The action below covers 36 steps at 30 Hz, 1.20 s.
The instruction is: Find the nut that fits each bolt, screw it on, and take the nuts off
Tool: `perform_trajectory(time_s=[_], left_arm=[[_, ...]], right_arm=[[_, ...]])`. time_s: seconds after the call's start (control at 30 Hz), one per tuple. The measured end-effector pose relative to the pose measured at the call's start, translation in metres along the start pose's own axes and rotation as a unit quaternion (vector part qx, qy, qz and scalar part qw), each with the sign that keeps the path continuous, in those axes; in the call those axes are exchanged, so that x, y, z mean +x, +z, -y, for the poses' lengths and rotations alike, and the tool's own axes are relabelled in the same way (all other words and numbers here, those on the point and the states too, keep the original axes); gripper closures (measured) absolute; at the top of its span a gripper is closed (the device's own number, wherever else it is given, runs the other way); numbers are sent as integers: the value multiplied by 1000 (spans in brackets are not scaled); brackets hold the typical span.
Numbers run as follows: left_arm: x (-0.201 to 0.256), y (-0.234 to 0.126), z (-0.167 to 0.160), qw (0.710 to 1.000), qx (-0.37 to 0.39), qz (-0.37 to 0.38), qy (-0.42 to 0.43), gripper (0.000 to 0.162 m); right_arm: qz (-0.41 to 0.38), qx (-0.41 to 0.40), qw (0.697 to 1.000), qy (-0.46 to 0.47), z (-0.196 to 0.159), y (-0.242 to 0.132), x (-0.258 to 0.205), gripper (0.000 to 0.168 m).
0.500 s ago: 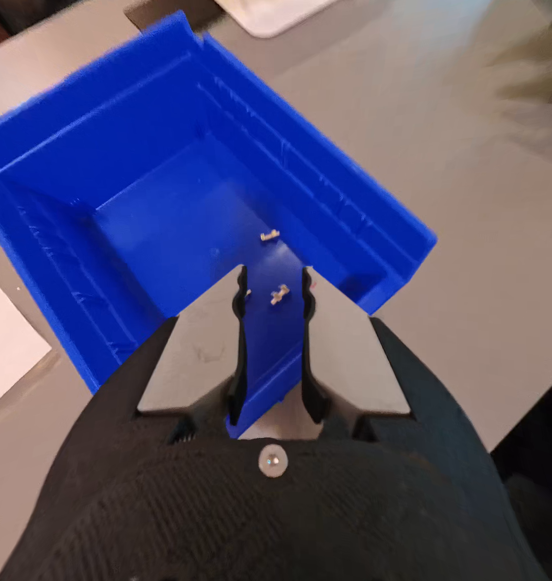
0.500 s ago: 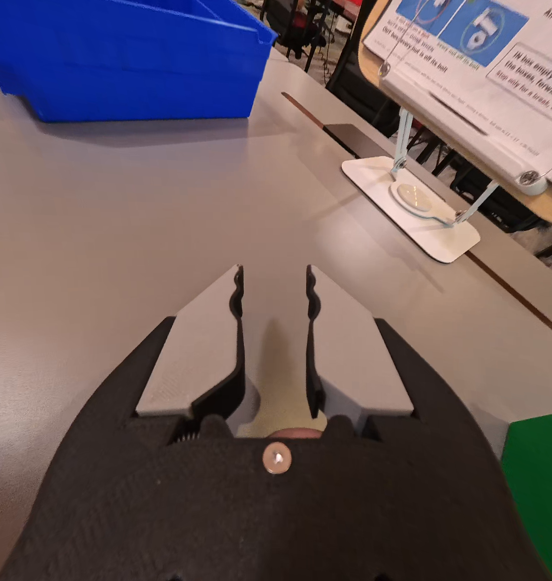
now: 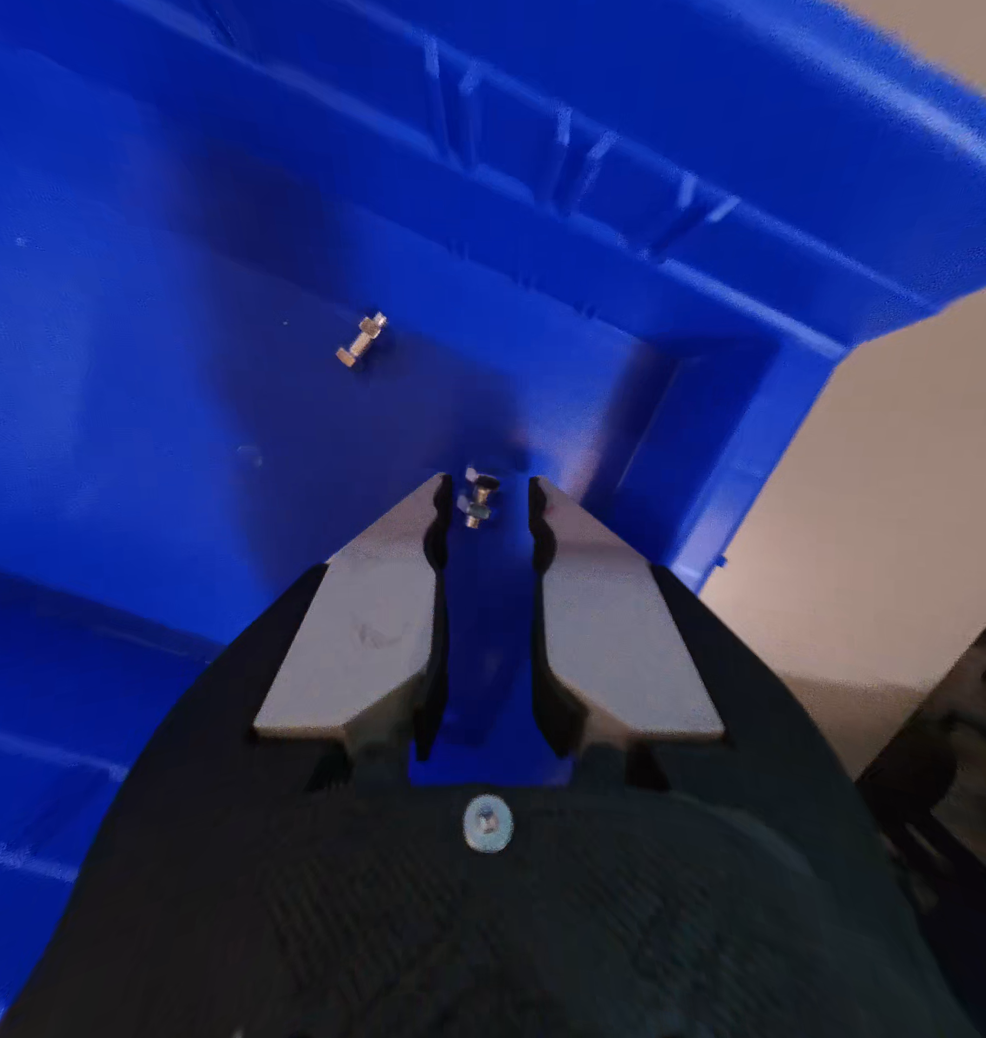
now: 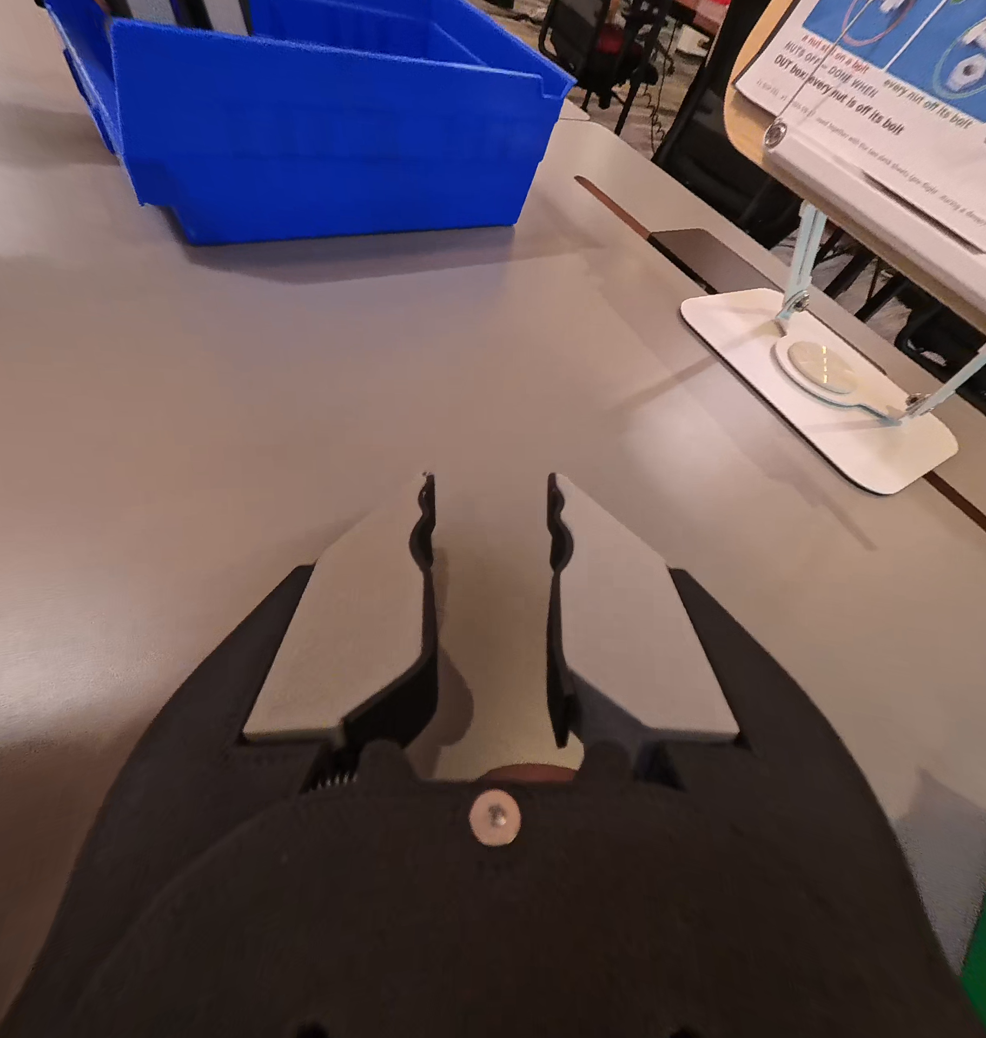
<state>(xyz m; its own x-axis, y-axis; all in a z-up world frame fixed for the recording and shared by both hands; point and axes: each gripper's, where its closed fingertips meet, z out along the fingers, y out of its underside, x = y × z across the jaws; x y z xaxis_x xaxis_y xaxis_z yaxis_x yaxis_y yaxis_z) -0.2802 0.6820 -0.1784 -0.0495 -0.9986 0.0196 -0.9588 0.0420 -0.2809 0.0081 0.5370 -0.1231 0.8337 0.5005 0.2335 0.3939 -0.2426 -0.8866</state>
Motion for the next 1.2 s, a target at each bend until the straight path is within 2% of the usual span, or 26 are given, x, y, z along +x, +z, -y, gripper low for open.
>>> perform_trajectory(time_s=[0.03, 0.07, 0.1, 0.23, 0.3, 0.37, 0.43, 0.5, 0.53, 0.6, 0.63, 0.7, 0.8, 0.87, 0.97, 1.1, 1.2], left_arm=[[-1, 6, -2, 1000, -15, -3, 3, 136], [-5, 8, 0, 1000, -15, 9, 6, 145], [-8, 8, 0, 1000, -21, 19, 10, 147], [-17, 6, -5, 995, -66, 64, 36, 148], [-24, -3, -1, 992, -61, 100, 37, 148], [-29, -24, 16, 990, -7, 142, 21, 148], [-33, -61, 45, 974, 85, 208, -3, 148], [-10, -103, 90, 947, 210, 243, -12, 148], [12, -124, 122, 924, 293, 245, -3, 148], [75, -154, 185, 869, 454, 193, 38, 148], [104, -160, 209, 843, 509, 164, 58, 148], [147, -157, 244, 800, 581, 122, 92, 148], [173, -132, 277, 768, 630, 68, 94, 149], [181, -117, 291, 758, 644, 24, 103, 148], [190, -116, 298, 719, 681, -25, 139, 148], [197, -116, 292, 683, 703, -114, 162, 147], [193, -120, 287, 658, 721, -170, 139, 148]], right_arm=[[4, -3, 1000, 3, -1, 0, 0, 132], [5, -4, 1000, 6, -2, 0, 0, 132], [7, -4, 1000, 9, -2, 0, 0, 132], [9, 13, 1000, 15, 6, -6, 0, 133], [15, 26, 999, 19, 12, -10, -3, 133], [21, 34, 999, 20, 16, -13, -5, 134], [32, 42, 998, 22, 20, -16, -10, 135], [54, 57, 996, 33, 27, -19, -16, 135], [69, 67, 994, 44, 31, -22, -19, 135], [113, 91, 986, 85, 40, -28, -25, 134], [137, 117, 978, 107, 49, -34, -27, 135], [193, 191, 954, 128, 72, -57, -33, 140], [229, 234, 937, 118, 83, -77, -33, 143], [251, 236, 930, 126, 82, -82, -33, 141], [265, 237, 917, 182, 79, -79, -25, 138], [308, 239, 890, 237, 82, -77, -26, 138], [347, 238, 867, 267, 86, -76, -32, 138]])
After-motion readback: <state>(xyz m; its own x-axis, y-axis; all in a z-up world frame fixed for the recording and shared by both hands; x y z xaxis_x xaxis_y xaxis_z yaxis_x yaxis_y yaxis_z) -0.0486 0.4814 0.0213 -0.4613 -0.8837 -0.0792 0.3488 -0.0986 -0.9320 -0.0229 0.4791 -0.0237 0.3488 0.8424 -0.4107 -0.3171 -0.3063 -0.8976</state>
